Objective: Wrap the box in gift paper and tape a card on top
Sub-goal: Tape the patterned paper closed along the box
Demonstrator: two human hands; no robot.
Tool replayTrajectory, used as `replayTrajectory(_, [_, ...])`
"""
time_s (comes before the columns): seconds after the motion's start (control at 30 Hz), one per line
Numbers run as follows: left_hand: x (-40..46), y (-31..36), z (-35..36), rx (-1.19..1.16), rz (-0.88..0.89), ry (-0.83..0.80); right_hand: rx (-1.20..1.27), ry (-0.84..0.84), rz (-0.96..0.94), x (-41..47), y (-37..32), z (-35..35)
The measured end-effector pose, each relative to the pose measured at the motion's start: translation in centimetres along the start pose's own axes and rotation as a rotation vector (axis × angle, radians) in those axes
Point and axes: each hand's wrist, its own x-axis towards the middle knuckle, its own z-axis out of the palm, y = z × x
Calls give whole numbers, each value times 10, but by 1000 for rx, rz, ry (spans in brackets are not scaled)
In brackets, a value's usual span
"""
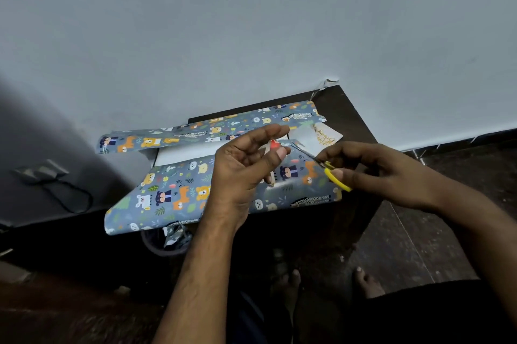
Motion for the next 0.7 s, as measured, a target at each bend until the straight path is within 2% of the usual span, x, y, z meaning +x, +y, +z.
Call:
replayTrajectory(0.2, [0,-5,-7,59,-26,-108,29,-50,-13,4,10,-8])
replayTrajectory(0.7, [-7,-5,-10,30,-107,-232,86,-117,20,-1,7,-8])
